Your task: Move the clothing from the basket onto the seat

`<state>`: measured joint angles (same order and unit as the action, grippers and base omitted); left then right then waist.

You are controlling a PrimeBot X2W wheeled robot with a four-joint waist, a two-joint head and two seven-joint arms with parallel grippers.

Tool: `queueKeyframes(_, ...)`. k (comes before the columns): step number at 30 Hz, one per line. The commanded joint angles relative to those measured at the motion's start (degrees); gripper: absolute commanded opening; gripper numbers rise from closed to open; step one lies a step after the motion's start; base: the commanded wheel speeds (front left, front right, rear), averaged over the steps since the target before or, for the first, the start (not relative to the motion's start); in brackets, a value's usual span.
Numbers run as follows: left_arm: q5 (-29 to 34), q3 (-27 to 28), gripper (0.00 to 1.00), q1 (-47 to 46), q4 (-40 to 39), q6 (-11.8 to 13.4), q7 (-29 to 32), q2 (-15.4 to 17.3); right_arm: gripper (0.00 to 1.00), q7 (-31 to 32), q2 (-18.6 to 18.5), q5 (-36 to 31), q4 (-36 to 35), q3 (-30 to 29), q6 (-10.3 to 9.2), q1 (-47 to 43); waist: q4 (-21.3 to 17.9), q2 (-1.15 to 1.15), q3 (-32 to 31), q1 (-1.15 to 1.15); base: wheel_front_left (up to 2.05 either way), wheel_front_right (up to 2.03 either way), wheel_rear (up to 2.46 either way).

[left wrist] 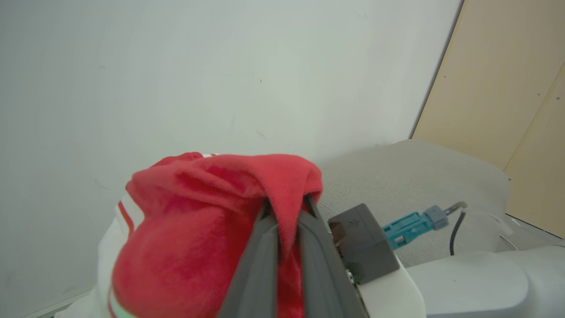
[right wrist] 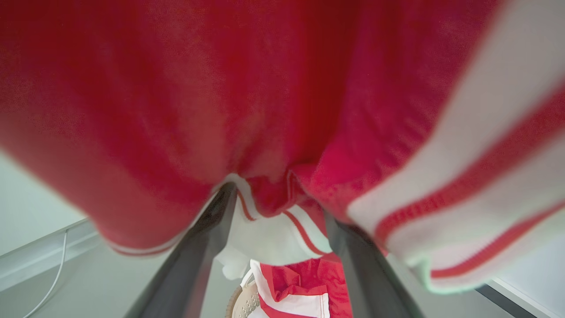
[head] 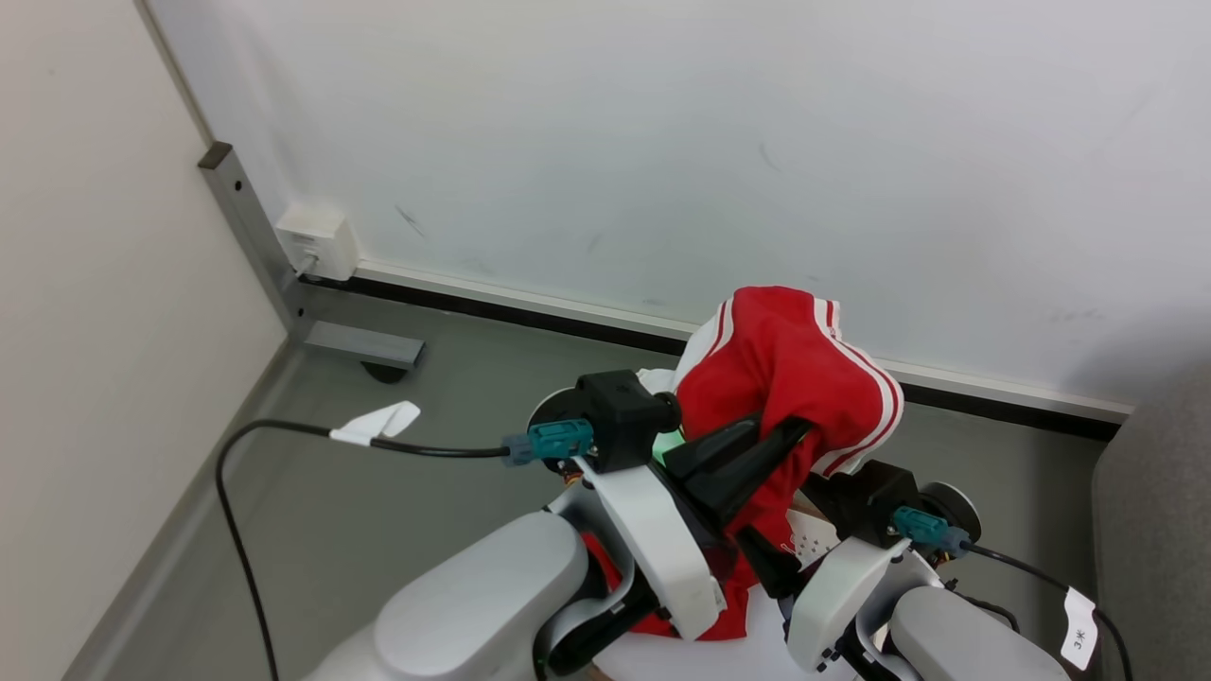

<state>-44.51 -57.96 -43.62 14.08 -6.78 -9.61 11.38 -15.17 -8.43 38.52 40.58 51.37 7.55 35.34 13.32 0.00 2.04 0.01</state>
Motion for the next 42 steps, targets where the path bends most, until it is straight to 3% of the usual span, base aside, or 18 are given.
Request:
queueKeyframes(1,-0.8,-0.1,0.00,-0.6,-0.1,-0.2,0.0,-0.3,1.00,0.0,0.2,0.4,0.5,0.6,-0.12,0.8,0.3,0.00,-0.2,-0.01,0.00,0.00,0.00)
queueKeyframes(7,-1.8,-0.8,0.00,-0.6,-0.2,-0.4,0.1,0.0,1.00,0.0,0.3,0.5,0.5,0.6,-0.12,2.8,0.6,0.00,-0.5,-0.01,0.00,0.00,0.00)
queueKeyframes(8,-1.9,-0.9,0.00,-0.5,-0.1,-0.4,0.1,0.1,0.95,0.0,0.3,0.3,0.5,0.5,-0.12,2.7,0.6,0.00,-0.5,-0.01,0.00,0.00,0.00)
queueKeyframes(9,-2.0,-0.9,0.00,-0.5,0.0,-0.4,0.0,0.2,0.48,0.0,0.3,0.0,0.4,0.2,-0.12,2.8,0.6,0.00,-0.5,-0.01,0.00,0.00,0.00)
queueKeyframes(10,-2.1,-0.9,0.00,-0.5,0.1,-0.5,-0.1,0.3,0.20,0.0,0.2,-0.3,0.3,-0.2,-0.12,2.8,0.6,0.00,-0.6,-0.01,0.00,0.00,0.00)
queueKeyframes(11,-2.2,-0.9,0.00,-0.5,0.2,-0.5,-0.3,0.4,0.00,0.0,0.2,-0.5,0.2,-0.4,-0.12,2.7,0.5,0.00,-0.6,-0.01,0.00,0.00,0.00)
queueKeyframes(19,-3.0,0.3,0.00,0.6,2.1,0.3,-1.2,1.9,0.00,0.0,-0.2,-2.8,-3.4,-4.5,-0.12,-0.1,-0.9,0.00,-0.6,-0.01,0.00,0.00,0.00)
queueKeyframes(38,-4.8,2.4,0.02,3.5,6.3,1.1,-3.6,5.0,0.00,0.0,-3.7,-11.5,-24.4,-19.1,-0.12,-12.5,-6.3,0.00,2.4,-0.01,0.00,0.00,0.00)
queueKeyframes(40,-4.4,2.3,0.48,3.7,6.4,1.1,-3.8,5.2,0.00,0.0,-3.9,-11.9,-25.4,-19.9,-0.12,-12.9,-7.2,0.00,2.5,-0.01,0.00,0.00,0.00)
queueKeyframes(41,-4.2,2.1,0.99,3.7,6.3,1.1,-3.9,5.2,0.00,0.0,-3.9,-12.0,-25.9,-20.4,-0.12,-13.0,-7.6,0.00,2.6,-0.01,0.00,0.00,0.00)
queueKeyframes(42,-4.0,2.1,1.00,3.8,6.2,1.2,-3.8,5.3,0.00,0.0,-3.9,-12.2,-26.3,-20.9,-0.12,-13.0,-8.0,0.00,2.7,-0.01,0.00,0.00,0.00)
